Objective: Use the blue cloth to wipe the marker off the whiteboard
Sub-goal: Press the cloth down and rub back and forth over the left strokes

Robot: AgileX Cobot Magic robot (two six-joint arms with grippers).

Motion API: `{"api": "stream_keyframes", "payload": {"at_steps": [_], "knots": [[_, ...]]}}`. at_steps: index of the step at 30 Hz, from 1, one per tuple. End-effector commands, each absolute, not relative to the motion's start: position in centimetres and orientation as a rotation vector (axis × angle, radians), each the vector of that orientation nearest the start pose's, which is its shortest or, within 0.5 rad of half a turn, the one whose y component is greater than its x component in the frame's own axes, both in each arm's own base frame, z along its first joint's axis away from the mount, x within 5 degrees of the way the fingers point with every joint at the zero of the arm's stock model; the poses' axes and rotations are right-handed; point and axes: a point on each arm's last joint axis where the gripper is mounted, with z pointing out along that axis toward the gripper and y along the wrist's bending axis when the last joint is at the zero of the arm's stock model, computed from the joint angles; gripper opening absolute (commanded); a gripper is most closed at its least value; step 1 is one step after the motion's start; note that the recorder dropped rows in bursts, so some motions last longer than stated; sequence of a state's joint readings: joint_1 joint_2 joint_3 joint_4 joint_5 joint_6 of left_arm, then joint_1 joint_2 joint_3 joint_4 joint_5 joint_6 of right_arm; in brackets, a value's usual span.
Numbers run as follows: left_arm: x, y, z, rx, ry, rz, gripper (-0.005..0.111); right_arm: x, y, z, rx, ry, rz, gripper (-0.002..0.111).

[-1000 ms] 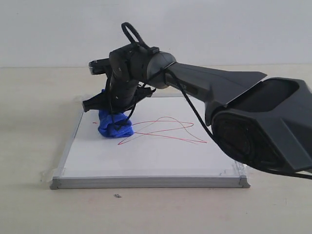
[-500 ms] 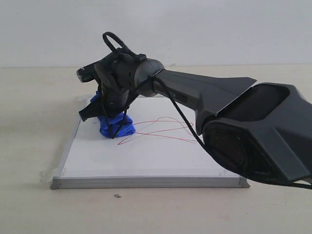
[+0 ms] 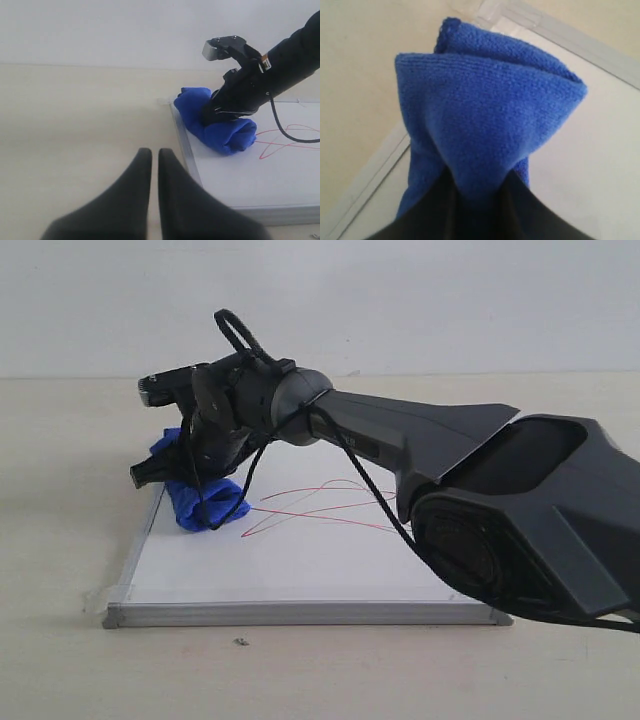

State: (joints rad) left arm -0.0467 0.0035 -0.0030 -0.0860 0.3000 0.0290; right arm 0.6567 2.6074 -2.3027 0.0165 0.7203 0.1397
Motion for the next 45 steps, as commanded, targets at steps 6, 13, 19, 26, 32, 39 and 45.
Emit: {"api": "stream_keyframes", "payload": {"at_steps": [6,13,19,26,32,39,45], "knots": [[5.4,-0.5,18.7,0.012,1.776,-0.09,0.005,45.1,32.7,11.6,-0.649,2.539,0.095,0.0],[5.4,-0.5,18.7,0.012,1.776,-0.09,0.005,45.0,30.1,12.1,-0.646,2.661,-0.117,0.0],[5.4,-0.5,18.7,0.012,1.776,-0.09,0.005,43.7,35.0,13.0,-0.836,2.451,0.23,0.0],[5.4,-0.5,18.7,0.012,1.776,-0.09,0.005,44.3,35.9,13.8,-0.727,2.335,0.302,0.0],[5.4,-0.5,18.7,0.012,1.776,-0.09,0.005,45.2,32.8,13.1,-0.729,2.452,0.05,0.0],[5.4,-0.5,18.7,0.012,1.776,-0.09,0.005,45.5,32.1,12.9,-0.655,2.505,0.073,0.0],[5.4,-0.5,18.7,0.012,1.776,-0.09,0.005,44.3,35.3,13.5,-0.732,2.411,0.42,0.0]]}}
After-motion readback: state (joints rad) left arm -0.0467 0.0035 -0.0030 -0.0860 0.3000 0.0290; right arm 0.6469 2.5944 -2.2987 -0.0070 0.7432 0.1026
